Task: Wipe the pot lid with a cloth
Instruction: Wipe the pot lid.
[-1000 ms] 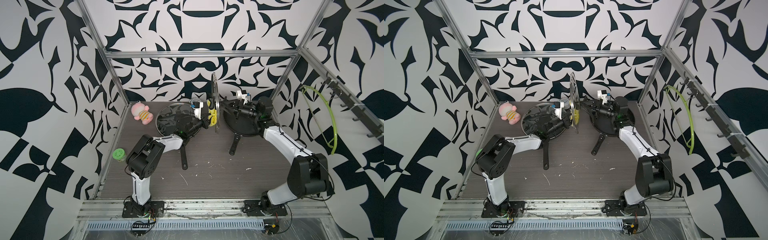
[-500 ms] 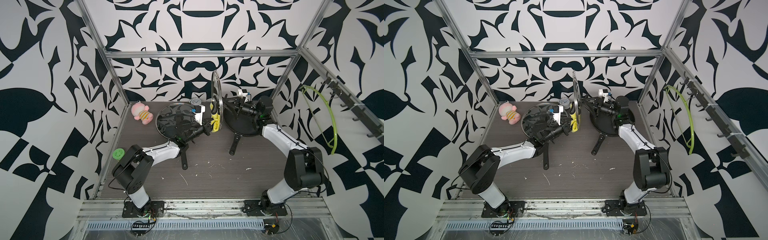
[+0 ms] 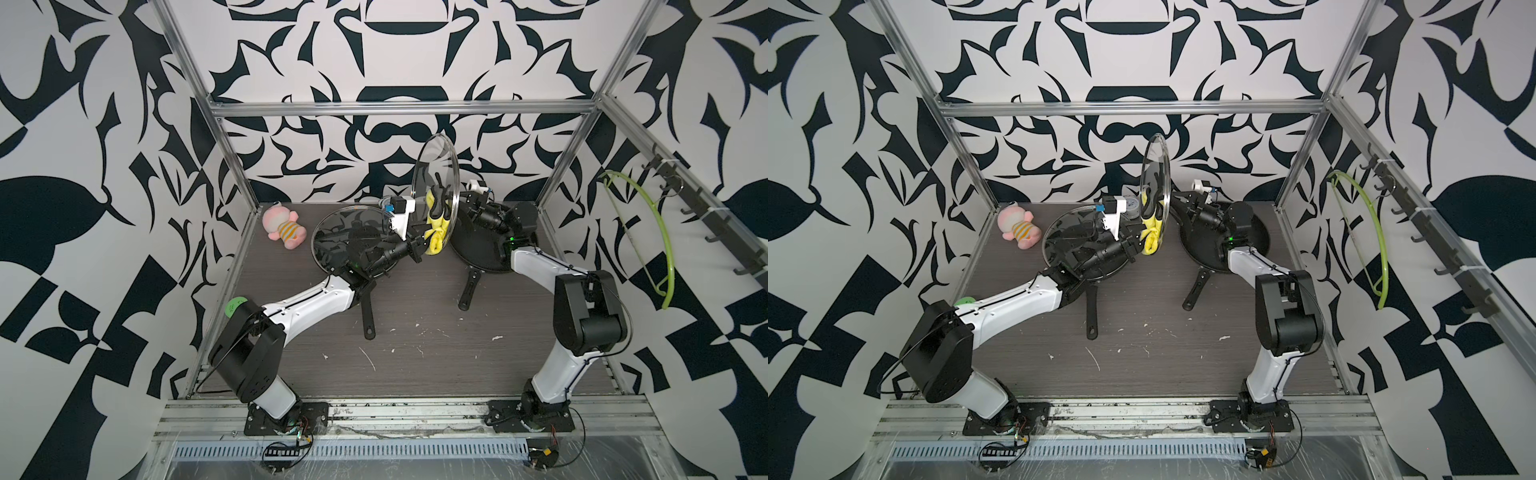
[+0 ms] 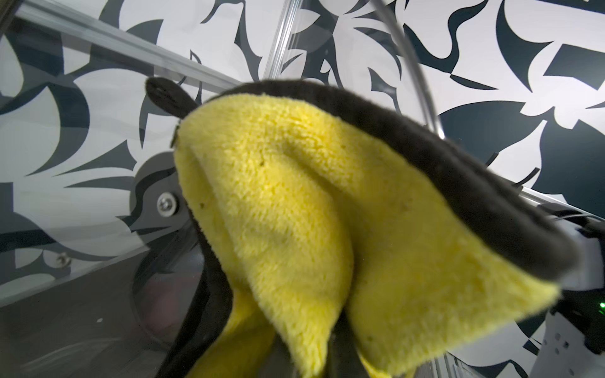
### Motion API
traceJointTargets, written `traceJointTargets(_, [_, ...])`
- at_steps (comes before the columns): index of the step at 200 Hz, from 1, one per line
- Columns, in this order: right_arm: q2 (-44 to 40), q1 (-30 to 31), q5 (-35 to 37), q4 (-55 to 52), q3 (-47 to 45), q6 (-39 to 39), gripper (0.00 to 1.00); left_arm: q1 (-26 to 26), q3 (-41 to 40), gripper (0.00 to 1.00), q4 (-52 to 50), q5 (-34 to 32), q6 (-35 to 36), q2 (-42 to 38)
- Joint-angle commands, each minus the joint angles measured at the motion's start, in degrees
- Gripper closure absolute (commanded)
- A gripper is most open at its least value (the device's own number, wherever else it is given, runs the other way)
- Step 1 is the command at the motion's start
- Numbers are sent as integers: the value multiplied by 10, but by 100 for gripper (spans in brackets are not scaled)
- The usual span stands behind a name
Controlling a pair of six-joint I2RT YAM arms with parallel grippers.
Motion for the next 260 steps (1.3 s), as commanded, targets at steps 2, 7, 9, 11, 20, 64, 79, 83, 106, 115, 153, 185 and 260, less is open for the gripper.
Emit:
traceJointTargets(2, [-40, 25, 57, 141, 13, 1, 100, -14, 59, 100, -4, 48, 25, 21])
traceJointTargets(7, [-39, 27, 58, 143, 11, 3, 100, -11, 70, 100, -6, 48, 25, 26])
traceJointTargets(9, [-38, 27, 59, 145, 11, 4, 100, -9, 75, 100, -7, 48, 25, 29])
traceJointTargets(11, [-38, 27, 60, 146, 10, 5, 100, -8, 79, 100, -9, 48, 25, 32])
traceJointTargets(20, [-37, 31, 62, 150, 7, 9, 100, 0, 103, 100, -16, 47, 29, 45])
traceJointTargets(64, [-39, 41, 57, 150, -3, 2, 100, 31, 220, 100, -70, 47, 46, 117])
traceJointTargets(79, [-40, 43, 56, 150, -6, 0, 100, 42, 260, 100, -95, 46, 57, 142])
traceJointTargets(83, [-39, 44, 56, 150, -8, -1, 100, 45, 271, 100, -103, 46, 58, 149])
traceJointTargets(106, [-42, 48, 56, 150, -10, -5, 100, 60, 321, 100, -128, 48, 66, 188])
traceJointTargets(115, [-41, 50, 59, 148, -9, -5, 100, 66, 336, 100, -133, 47, 67, 203])
traceJointTargets(153, [-45, 66, 65, 85, 6, -42, 100, 77, 360, 100, -151, 44, 88, 226])
traceJointTargets(185, [-58, 75, 72, 66, 15, -67, 100, 89, 361, 100, -164, 48, 88, 247])
traceJointTargets(260, [-61, 74, 70, 62, 41, -67, 100, 85, 223, 100, -133, 33, 95, 210])
